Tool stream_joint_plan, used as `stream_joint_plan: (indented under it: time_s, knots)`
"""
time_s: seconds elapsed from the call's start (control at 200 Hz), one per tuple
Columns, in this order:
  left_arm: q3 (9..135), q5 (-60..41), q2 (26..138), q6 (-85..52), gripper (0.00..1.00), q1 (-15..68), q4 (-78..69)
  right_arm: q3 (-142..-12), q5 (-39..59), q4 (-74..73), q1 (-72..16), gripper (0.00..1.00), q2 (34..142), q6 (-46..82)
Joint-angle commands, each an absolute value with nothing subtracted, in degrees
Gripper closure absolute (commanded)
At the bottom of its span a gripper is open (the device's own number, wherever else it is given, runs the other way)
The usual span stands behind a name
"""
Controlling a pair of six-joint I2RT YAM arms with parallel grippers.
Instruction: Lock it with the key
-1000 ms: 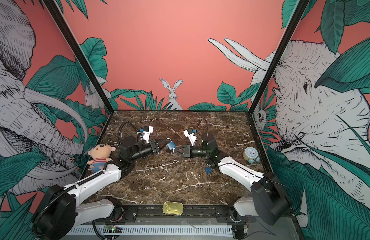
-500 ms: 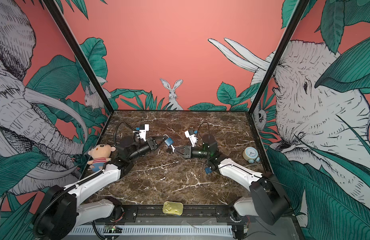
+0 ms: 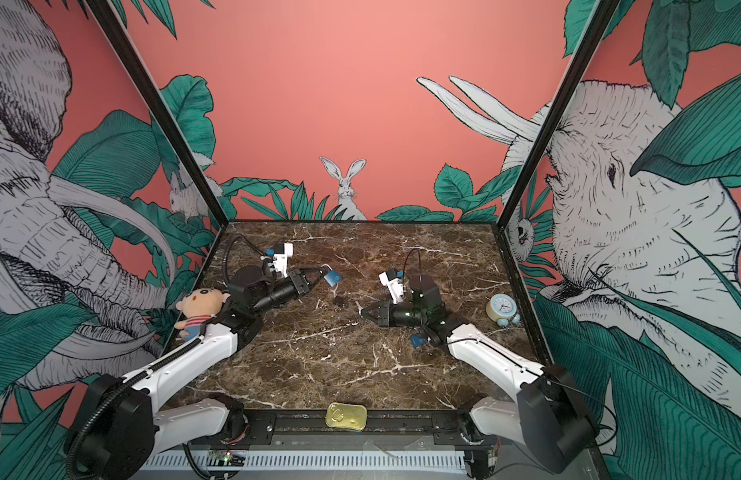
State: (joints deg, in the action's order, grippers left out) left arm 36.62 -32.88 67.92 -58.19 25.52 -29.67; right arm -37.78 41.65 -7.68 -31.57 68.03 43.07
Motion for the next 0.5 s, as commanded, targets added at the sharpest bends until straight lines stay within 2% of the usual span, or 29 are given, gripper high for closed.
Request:
stream_joint_plan:
  time_s: [0.0,0.225,0.495]
  knots:
    - [37.27,-36.96,70.24,-55.66,1.0,27.92,-27.14,-38.23,34.73,3.44,-29.75,1.0,64.48,36.87]
    - [41.24,-35.46,77.87,-47.52,1.0,36.44,-18.83,-33.41,28.5,8.53,-26.68,1.0,58.59,37.56]
    - [42.2,-36.63,90.56,-51.73,1.0,39.8,-25.76,-30.8,24.24,15.65,-26.12,1.0,51.86,37.37]
